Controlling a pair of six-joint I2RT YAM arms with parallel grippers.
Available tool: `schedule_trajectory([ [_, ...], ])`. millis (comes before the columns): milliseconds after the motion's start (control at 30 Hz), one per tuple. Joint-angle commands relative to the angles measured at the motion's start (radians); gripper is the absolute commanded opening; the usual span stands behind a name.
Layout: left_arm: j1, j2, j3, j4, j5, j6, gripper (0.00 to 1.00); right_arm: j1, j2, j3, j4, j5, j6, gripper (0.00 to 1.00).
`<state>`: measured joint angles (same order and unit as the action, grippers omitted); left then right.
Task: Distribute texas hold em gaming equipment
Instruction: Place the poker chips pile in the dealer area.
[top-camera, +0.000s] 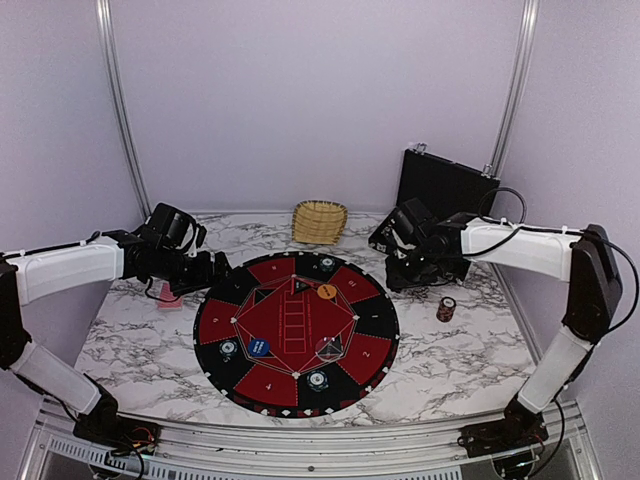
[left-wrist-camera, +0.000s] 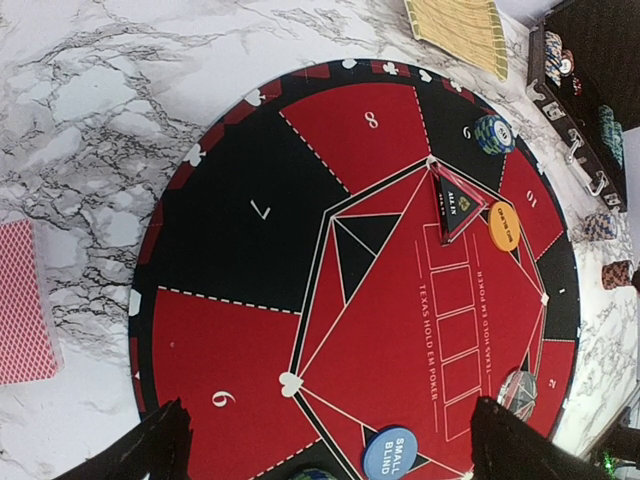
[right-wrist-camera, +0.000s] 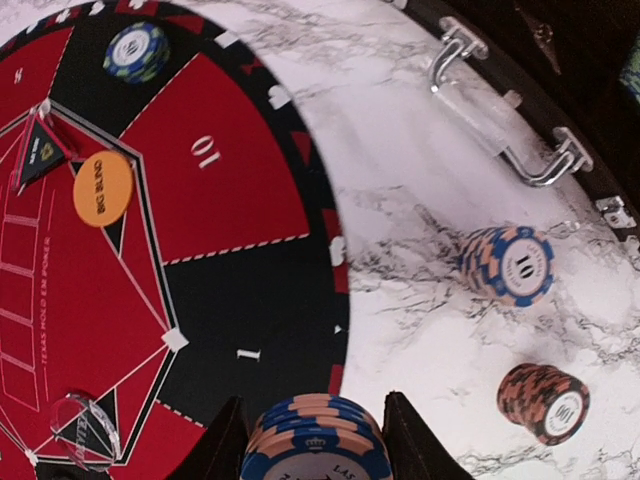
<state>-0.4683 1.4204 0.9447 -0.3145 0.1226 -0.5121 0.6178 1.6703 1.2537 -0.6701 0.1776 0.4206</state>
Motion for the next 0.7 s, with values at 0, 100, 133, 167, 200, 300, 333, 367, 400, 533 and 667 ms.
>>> schedule_trajectory([
  [0,0.002,-0.025,-0.018,0.018,0.011,0.012,0.99,0.097,-0.031,-0.038,-0.003,0.008,0.055,0.31],
  [100,0.003,-0.024,-0.021,0.021,0.015,0.012,0.99,0.165,-0.033,-0.060,0.000,0.016,0.079,0.31],
  [133,0.003,-0.024,-0.022,0.021,0.017,0.012,0.99,0.186,-0.034,-0.067,0.001,0.020,0.091,0.31],
  [167,0.003,-0.024,-0.023,0.023,0.018,0.012,0.99,0.210,-0.034,-0.075,0.004,0.020,0.100,0.31],
  [200,0.003,-0.024,-0.024,0.023,0.017,0.012,0.99,0.232,-0.035,-0.084,0.010,0.020,0.109,0.31],
  [300,0.003,-0.024,-0.026,0.023,0.017,0.012,0.99,0.296,-0.035,-0.123,0.042,0.012,0.146,0.31],
  [333,0.003,-0.024,-0.026,0.023,0.018,0.012,0.99,0.320,-0.035,-0.136,0.053,0.010,0.158,0.31],
  [367,0.003,-0.024,-0.026,0.022,0.018,0.012,0.99,0.341,-0.035,-0.146,0.065,0.011,0.168,0.31],
  [400,0.003,-0.023,-0.026,0.023,0.017,0.012,0.99,0.361,-0.033,-0.156,0.072,0.011,0.176,0.31],
  [533,0.003,-0.022,-0.024,0.024,0.019,0.012,0.99,0.430,-0.021,-0.176,0.087,0.024,0.214,0.31],
  [667,0.003,-0.018,-0.021,0.024,0.022,0.014,0.99,0.480,-0.009,-0.192,0.110,0.026,0.248,0.31],
])
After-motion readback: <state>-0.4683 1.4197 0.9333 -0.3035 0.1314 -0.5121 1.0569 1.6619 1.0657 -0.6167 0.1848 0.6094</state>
